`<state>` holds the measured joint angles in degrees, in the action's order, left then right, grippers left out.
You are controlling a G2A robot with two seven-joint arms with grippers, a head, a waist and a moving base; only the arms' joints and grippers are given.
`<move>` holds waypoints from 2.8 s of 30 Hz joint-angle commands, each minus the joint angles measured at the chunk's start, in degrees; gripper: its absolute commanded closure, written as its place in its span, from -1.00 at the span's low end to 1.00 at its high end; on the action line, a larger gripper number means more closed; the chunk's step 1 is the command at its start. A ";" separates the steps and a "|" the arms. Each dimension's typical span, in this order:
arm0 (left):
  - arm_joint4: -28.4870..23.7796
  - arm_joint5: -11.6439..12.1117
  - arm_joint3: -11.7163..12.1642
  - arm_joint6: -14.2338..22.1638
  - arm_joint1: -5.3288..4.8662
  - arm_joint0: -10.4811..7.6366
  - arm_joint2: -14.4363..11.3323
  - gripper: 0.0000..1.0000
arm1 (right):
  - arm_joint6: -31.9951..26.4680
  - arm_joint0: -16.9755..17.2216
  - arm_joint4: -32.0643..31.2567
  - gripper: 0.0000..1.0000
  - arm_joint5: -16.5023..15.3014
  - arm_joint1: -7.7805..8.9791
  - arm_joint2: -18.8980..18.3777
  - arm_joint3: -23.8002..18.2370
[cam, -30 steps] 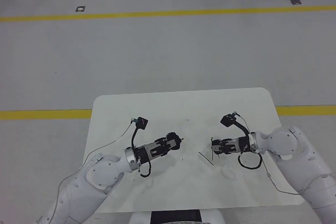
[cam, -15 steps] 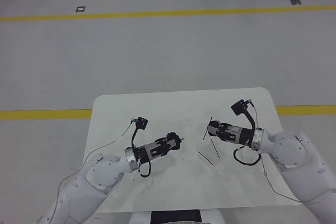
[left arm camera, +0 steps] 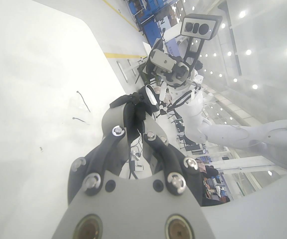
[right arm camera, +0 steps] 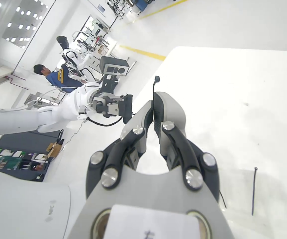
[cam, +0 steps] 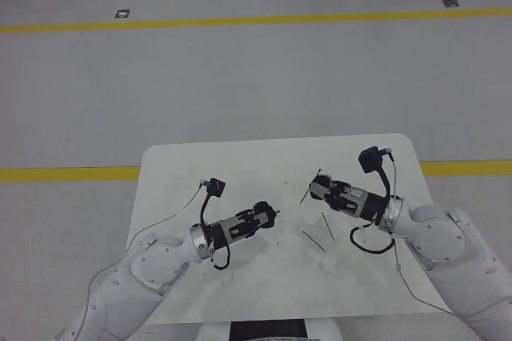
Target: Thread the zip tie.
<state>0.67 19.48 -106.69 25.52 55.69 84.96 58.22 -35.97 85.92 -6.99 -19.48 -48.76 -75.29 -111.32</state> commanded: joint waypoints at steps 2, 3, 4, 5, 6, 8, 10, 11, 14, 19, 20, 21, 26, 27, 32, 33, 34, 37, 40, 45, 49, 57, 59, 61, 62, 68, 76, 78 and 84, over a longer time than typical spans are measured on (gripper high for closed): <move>0.00 0.00 0.00 0.00 0.00 0.00 0.00 1.00 | 1.05 0.12 0.61 1.00 0.19 -0.09 -0.02 -0.04; 0.00 0.00 0.00 0.00 0.00 0.00 0.00 1.00 | 2.24 0.41 1.21 1.00 0.00 -0.22 0.11 -0.20; 0.00 0.00 0.00 0.00 0.00 0.00 0.00 1.00 | 3.40 0.62 1.10 1.00 0.00 -0.31 0.13 -0.67; 0.00 0.00 0.00 0.00 0.00 0.00 0.00 1.00 | 6.23 1.21 0.57 1.00 0.00 -0.48 0.03 -0.93; 0.00 0.00 0.00 0.00 0.00 0.00 0.00 1.00 | 8.10 1.83 -0.15 1.00 0.00 -0.60 0.18 -1.12; 0.00 0.00 0.00 0.00 0.00 0.00 0.00 1.00 | 13.10 3.30 -2.08 1.00 0.00 -0.89 0.68 -1.89; 0.00 0.00 0.00 0.00 0.00 0.00 0.00 1.00 | 17.15 4.81 -4.38 1.00 0.00 -1.10 1.49 -2.67; 0.00 0.00 0.00 0.00 0.00 0.00 0.00 1.00 | 19.38 5.58 -5.65 1.00 0.00 -1.19 1.89 -2.99; 0.00 0.00 0.00 0.00 0.00 0.00 0.00 1.00 | 26.87 8.17 -9.39 1.00 0.00 -1.42 3.94 -3.69; 0.00 0.00 0.00 0.00 0.00 0.00 0.00 1.00 | 37.13 10.05 -16.60 1.00 0.00 -1.27 8.39 -1.69; 0.00 0.00 0.00 0.00 0.00 0.00 0.00 1.00 | 38.72 10.04 -17.70 1.00 0.00 -1.16 9.03 -1.25; 0.00 0.00 0.00 0.00 0.00 0.00 0.00 1.00 | 40.28 10.01 -18.65 1.00 0.00 -1.02 9.57 -0.76; 0.00 0.00 0.00 0.00 0.00 0.00 0.00 1.00 | 48.35 9.31 -22.89 1.00 0.00 0.14 12.81 0.26; 0.00 0.00 0.00 0.00 0.00 0.00 0.00 1.00 | 49.08 8.99 -24.19 1.00 0.00 0.46 13.40 0.52; 0.00 0.00 0.00 0.00 0.00 0.00 0.00 1.00 | 49.08 8.99 -24.19 1.00 0.00 0.46 13.40 0.52; 0.00 0.00 0.00 0.00 0.00 0.00 0.00 1.00 | 49.08 8.99 -24.19 1.00 0.00 0.46 13.40 0.52; 0.00 0.00 0.00 0.00 0.00 0.00 0.00 1.00 | 49.08 8.99 -24.19 1.00 0.00 0.46 13.40 0.52; 0.00 0.00 0.00 0.00 0.00 0.00 0.00 1.00 | 49.08 8.99 -24.19 1.00 0.00 0.46 13.40 0.52; 0.00 0.00 0.00 0.00 0.00 0.00 0.00 1.00 | 49.08 8.99 -24.19 1.00 0.00 0.46 13.40 0.52; 0.00 0.00 0.00 0.00 0.00 0.00 0.00 1.00 | 53.60 8.96 -25.09 1.00 0.00 -0.33 14.16 0.14; 0.00 0.00 0.00 0.00 0.00 0.00 0.00 1.00 | 55.13 9.72 -27.01 1.00 0.00 -0.74 15.32 0.42; 0.00 0.00 0.00 0.00 0.00 0.00 0.00 1.00 | 55.15 9.72 -28.34 1.00 0.00 -1.34 17.63 0.92; 0.00 0.00 0.00 0.00 0.00 0.00 0.00 1.00 | 55.68 9.47 -29.15 1.00 0.00 -1.50 18.21 0.96; 0.00 0.00 0.00 0.00 0.00 0.00 0.00 1.00 | 56.83 9.28 -29.82 1.00 0.00 -1.63 18.67 0.99; 0.00 0.00 0.00 0.00 0.00 0.00 0.00 1.00 | 56.83 9.28 -29.82 1.00 0.00 -1.63 18.67 0.99; 0.00 0.00 0.00 0.00 0.00 0.00 0.00 1.00 | 56.83 9.28 -29.82 1.00 0.00 -1.63 18.67 0.99; 0.00 0.00 0.00 0.00 0.00 0.00 0.00 1.00 | 55.22 9.82 -30.46 1.00 0.32 -2.22 17.70 0.52; 0.00 0.00 0.00 0.00 0.00 0.00 0.00 1.00 | 54.71 10.06 -30.59 1.00 0.14 -2.35 17.38 0.52; 0.00 0.00 0.00 0.00 0.00 0.00 0.00 1.00 | 53.57 10.53 -31.39 1.00 0.16 -2.82 16.92 0.76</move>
<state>0.67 19.48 -106.69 25.52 55.69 84.96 58.22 17.78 96.41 -38.22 -19.30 -51.51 -58.34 -110.63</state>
